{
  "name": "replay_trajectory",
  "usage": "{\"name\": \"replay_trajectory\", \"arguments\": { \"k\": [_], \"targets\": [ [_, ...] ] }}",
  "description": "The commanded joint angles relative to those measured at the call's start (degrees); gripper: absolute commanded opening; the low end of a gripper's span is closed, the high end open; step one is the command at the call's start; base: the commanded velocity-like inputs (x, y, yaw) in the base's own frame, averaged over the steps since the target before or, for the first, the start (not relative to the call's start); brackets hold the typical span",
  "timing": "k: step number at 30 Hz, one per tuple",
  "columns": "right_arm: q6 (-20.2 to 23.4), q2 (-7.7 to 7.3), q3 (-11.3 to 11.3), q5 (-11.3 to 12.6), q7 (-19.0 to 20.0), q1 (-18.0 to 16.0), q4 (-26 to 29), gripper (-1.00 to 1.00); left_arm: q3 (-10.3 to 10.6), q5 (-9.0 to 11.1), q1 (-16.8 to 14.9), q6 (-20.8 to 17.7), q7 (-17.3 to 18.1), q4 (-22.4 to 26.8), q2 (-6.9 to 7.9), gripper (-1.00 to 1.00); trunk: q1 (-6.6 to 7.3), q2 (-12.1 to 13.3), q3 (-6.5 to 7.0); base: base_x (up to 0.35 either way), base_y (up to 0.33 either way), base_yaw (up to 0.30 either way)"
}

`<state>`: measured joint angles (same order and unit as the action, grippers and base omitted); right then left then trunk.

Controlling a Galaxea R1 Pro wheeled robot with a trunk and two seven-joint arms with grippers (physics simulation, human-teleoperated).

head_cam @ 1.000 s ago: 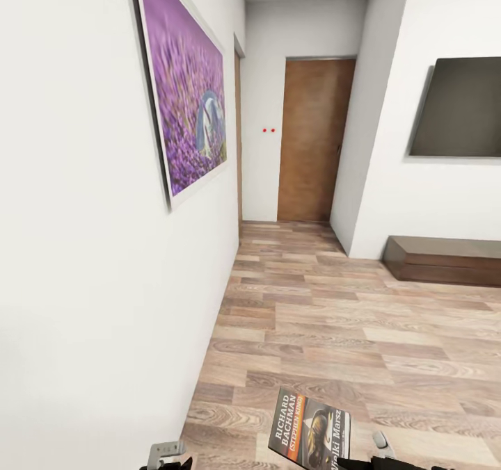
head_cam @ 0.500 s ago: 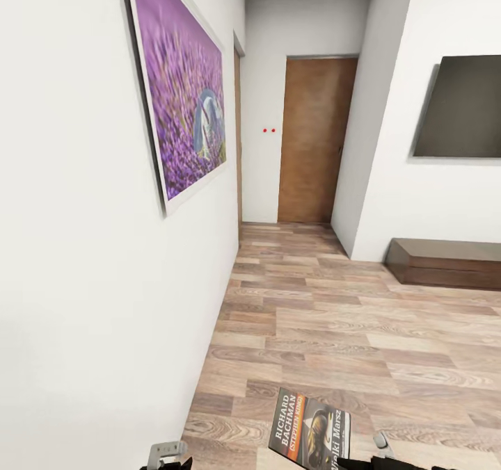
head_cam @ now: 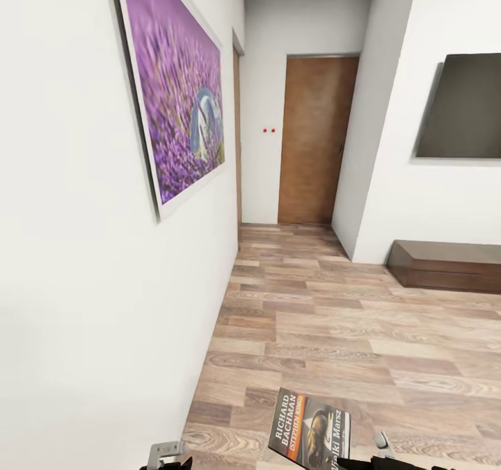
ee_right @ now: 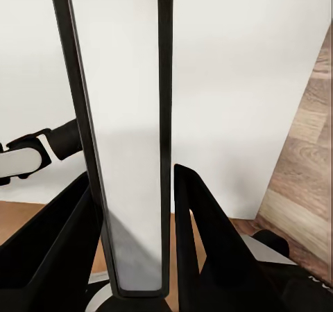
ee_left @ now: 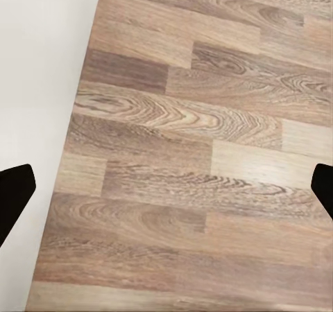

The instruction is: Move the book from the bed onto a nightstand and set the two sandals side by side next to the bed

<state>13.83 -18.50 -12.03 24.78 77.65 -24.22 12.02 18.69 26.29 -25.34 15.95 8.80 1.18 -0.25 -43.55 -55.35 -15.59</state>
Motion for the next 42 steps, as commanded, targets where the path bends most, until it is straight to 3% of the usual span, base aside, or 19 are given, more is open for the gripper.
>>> {"name": "replay_trajectory", "arguments": {
  "k": [1,30,42],
  "targets": [
    [0.6,-0.05,-0.4,0.6,0.1,0.0,0.0,-1.00,0.4,0.6,-0.1,0.2,0.3,-0.1,-0.01,1.00,-0.02,-0.1,-0.07,0.197,-0.119,0.000],
    [0.7,-0.05,-0.5,0.6,0.2,0.0,0.0,-1.00,0.4,0.6,-0.1,0.2,0.3,-0.1,-0.01,1.00,-0.02,-0.1,-0.07,0.073,-0.022,0.000],
    [0.7,-0.05,-0.5,0.6,0.2,0.0,0.0,-1.00,0.4,0.6,-0.1,0.2,0.3,-0.1,-0.01,1.00,-0.02,-0.1,-0.07,0.000,0.002,-0.193]
  ]
}}
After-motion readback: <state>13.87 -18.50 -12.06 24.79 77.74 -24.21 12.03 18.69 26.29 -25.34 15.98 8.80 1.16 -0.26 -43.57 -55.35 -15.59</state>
